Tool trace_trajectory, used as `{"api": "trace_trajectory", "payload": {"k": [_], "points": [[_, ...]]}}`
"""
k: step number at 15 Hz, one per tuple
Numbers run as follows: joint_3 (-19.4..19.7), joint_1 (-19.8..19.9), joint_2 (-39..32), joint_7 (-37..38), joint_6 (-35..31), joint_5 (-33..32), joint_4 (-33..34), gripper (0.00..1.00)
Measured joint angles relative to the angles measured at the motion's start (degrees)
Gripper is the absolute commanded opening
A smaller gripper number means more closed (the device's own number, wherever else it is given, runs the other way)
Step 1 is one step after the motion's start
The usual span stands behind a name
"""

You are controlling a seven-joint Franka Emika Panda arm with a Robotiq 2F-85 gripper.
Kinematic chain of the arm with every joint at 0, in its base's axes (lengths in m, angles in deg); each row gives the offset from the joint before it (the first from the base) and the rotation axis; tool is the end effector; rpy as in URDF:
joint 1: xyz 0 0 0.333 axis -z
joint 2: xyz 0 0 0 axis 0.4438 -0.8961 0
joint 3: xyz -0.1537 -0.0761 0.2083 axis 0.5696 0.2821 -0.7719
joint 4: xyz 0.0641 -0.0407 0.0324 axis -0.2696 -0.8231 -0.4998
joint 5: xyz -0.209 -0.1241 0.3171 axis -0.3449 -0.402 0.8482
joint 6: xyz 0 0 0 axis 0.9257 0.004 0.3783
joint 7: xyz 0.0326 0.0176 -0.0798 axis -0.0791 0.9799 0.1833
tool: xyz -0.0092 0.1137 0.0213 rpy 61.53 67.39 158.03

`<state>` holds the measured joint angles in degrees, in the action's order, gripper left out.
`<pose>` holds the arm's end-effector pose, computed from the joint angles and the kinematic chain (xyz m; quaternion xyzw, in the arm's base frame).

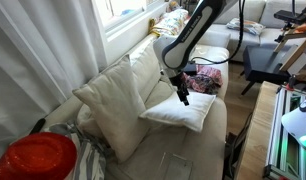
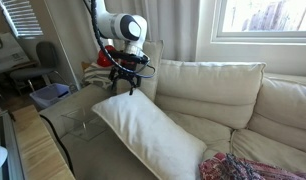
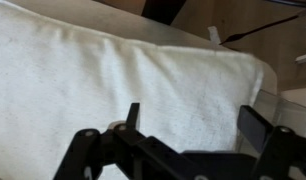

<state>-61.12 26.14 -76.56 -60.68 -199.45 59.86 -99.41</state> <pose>0.4982 0.0909 0.0526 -0.9337 -0.2502 0.2521 0.0464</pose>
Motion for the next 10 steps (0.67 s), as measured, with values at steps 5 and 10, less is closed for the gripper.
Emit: {"api": "trace_trajectory", "payload": {"k": [5,10], "points": [[-0.1,2.2,1.0,-3.7,2.8,4.2,3.0,1.00],[1.2,2.1,3.3,-3.3,-0.9,3.8,3.1,1.00]]}}
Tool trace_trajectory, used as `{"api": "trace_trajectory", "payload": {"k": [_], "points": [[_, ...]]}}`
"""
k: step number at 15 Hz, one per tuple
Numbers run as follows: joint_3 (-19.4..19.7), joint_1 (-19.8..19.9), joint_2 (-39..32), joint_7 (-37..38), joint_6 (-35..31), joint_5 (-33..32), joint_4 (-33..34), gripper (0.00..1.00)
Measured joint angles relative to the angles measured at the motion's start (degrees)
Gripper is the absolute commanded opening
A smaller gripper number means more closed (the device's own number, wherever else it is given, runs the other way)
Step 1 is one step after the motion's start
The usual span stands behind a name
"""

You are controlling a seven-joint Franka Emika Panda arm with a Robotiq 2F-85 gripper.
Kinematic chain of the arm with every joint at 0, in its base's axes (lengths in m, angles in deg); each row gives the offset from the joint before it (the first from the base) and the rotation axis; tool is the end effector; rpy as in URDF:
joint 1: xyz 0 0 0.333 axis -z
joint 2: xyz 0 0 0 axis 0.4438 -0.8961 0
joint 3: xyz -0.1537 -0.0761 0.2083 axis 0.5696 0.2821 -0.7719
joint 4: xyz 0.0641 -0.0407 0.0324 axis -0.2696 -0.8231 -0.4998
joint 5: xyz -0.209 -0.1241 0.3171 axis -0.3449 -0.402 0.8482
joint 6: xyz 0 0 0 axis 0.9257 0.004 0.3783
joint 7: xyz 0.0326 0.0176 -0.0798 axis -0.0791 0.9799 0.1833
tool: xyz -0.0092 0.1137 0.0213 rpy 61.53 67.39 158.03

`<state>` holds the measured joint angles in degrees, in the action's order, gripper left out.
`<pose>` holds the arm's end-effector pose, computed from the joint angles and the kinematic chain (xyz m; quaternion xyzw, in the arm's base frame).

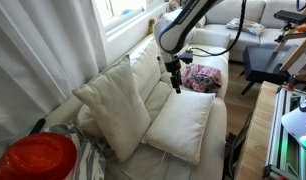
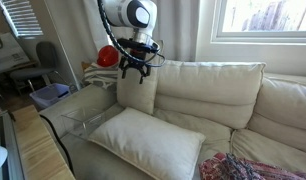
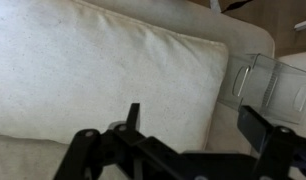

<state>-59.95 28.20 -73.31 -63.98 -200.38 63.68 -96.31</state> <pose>0.5421 0.0650 0.0981 -0.9526 -0.2297 0.1883 0.0654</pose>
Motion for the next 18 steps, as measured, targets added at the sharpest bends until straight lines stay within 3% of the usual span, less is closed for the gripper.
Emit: {"api": "trace_trajectory", "payload": {"k": [8,11,18], "points": [[0.4,-0.2,-0.4,0.6,0.1,0.0,0.6,1.00],[4.6,0.4,-4.2,4.1,0.4,0.0,5.1,1.00],[12.7,10.4,-17.0,7.9,-1.6,1.5,16.3,1.00]]}}
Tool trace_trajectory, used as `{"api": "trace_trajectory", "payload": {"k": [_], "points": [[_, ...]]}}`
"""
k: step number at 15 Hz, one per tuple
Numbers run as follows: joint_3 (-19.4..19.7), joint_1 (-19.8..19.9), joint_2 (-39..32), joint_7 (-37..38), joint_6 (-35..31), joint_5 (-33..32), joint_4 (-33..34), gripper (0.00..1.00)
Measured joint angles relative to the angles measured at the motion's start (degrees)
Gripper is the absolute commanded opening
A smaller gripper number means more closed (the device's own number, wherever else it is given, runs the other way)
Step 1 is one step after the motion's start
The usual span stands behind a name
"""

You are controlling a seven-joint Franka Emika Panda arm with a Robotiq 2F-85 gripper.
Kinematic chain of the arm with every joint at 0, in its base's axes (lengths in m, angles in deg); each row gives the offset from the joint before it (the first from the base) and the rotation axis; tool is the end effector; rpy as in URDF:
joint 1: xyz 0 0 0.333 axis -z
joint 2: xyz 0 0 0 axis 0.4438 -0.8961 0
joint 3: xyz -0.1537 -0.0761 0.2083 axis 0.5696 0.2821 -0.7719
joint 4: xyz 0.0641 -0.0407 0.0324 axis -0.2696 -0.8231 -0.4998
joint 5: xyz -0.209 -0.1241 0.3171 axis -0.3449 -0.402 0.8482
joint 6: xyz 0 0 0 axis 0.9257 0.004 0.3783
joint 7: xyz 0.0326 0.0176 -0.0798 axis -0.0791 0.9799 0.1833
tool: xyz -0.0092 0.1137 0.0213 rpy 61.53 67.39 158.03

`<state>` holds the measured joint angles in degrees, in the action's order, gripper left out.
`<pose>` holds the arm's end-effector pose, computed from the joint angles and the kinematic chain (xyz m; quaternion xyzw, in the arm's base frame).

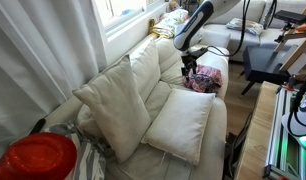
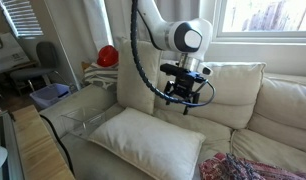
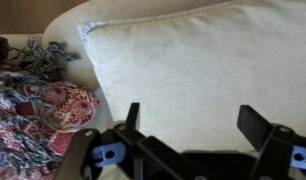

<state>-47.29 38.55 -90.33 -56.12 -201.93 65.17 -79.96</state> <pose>0.5616 -0.1699 0.0217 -0.9812 0.0290 0.1889 0.0257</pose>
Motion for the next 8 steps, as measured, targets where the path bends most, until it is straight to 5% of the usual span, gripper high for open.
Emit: {"api": "trace_trajectory", "payload": {"k": [4,8], "points": [[1.5,7.0,-7.2,0.8,-0.6,2.2,7.0,1.00],[1.3,6.3,-6.8,0.8,-0.6,2.1,7.1,1.00]]}}
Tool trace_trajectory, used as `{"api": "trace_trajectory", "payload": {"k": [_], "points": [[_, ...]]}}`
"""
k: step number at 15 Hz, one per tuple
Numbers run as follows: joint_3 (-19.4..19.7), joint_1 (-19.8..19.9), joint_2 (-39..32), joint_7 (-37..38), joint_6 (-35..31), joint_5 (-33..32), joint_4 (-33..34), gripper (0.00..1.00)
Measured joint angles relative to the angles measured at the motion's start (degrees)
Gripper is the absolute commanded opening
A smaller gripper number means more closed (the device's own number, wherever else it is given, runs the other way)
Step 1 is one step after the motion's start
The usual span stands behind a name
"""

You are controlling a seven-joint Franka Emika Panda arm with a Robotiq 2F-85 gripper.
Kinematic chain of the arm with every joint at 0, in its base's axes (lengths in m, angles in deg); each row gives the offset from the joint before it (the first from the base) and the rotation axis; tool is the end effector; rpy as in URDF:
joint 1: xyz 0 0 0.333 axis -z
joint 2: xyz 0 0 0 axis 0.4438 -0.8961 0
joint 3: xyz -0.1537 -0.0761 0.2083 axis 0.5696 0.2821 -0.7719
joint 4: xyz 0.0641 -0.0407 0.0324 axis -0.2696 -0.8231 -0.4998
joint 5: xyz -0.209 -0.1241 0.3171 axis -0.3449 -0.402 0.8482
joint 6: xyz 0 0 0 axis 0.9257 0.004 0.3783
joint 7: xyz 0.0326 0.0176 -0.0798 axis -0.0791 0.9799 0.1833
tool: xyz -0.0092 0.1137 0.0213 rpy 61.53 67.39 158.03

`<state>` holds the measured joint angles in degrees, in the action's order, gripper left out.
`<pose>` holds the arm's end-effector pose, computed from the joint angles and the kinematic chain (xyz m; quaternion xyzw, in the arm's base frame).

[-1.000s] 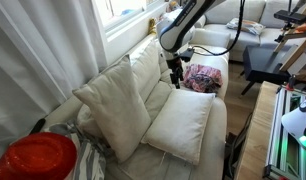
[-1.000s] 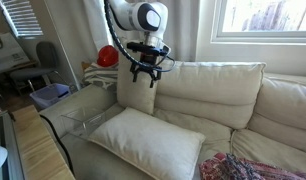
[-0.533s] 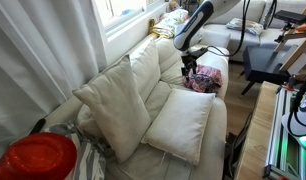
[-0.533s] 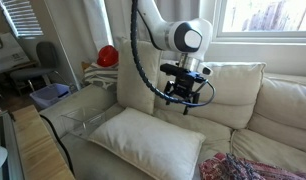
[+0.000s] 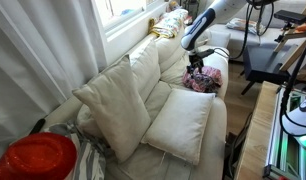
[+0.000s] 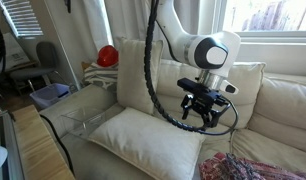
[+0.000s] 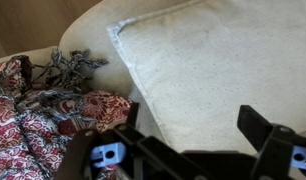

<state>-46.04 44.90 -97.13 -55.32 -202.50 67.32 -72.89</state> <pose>0.5489 -0.2462 -0.0071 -0.9774 0.1074 0.1790 0.0340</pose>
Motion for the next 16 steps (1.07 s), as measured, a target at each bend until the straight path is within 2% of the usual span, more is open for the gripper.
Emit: {"api": "trace_trajectory", "payload": {"k": [5,8,16], "points": [[0.2,-0.6,-0.9,2.2,1.9,0.2,2.2,1.00],[1.3,1.3,-5.7,7.4,8.1,1.3,10.0,1.00],[2.5,10.0,-20.3,20.3,18.9,7.1,30.8,1.00]]}}
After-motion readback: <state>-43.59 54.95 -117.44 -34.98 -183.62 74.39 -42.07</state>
